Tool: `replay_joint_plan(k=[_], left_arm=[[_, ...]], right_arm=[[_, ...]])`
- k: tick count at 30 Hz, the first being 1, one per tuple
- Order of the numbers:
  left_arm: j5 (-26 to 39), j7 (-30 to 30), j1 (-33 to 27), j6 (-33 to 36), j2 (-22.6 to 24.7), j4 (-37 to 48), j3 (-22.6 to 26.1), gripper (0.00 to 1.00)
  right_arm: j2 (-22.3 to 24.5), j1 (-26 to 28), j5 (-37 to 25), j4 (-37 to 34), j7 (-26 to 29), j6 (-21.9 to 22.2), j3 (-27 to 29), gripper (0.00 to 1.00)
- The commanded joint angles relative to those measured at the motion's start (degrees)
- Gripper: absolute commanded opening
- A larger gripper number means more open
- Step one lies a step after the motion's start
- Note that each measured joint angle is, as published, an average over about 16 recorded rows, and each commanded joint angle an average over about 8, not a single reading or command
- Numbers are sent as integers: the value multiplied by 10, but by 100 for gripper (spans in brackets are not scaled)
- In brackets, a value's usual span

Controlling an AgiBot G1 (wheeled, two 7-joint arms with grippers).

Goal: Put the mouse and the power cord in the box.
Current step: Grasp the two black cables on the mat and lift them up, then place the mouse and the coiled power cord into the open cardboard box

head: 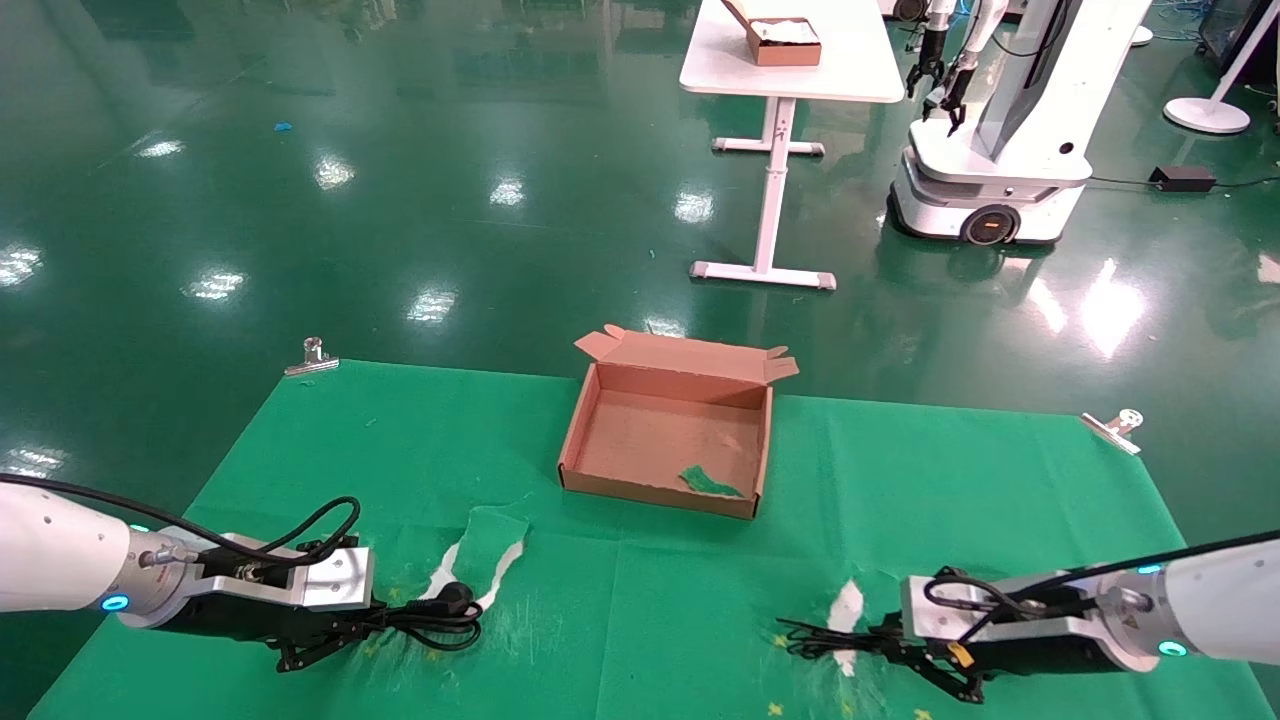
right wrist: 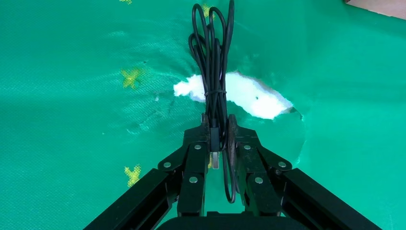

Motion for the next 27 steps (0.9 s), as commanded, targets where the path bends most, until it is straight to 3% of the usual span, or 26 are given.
replay_joint_plan(k=[1, 7, 13, 16, 22, 27], left_arm=[[0, 0, 1, -2, 1, 0, 0, 0], [-15, -8, -29, 48, -24, 5, -10, 0], [-64, -36, -97, 142, -74, 15, -44, 0], [-87, -64, -125, 160, -75, 21, -60, 0], [-124, -122, -156, 96, -8, 21, -86, 0], [-144, -142, -167, 1, 55, 13, -100, 0]], right_arm=[[-1, -1, -1, 0, -1, 2, -1, 0], [27, 36, 21, 0, 20, -33, 15, 0], [65, 133, 26, 12, 80, -80, 19, 0], [62, 175, 24, 26, 107, -83, 18, 0], [-13, 194, 40, 41, 137, -30, 29, 0], [-107, 164, 54, 29, 134, 86, 39, 0]])
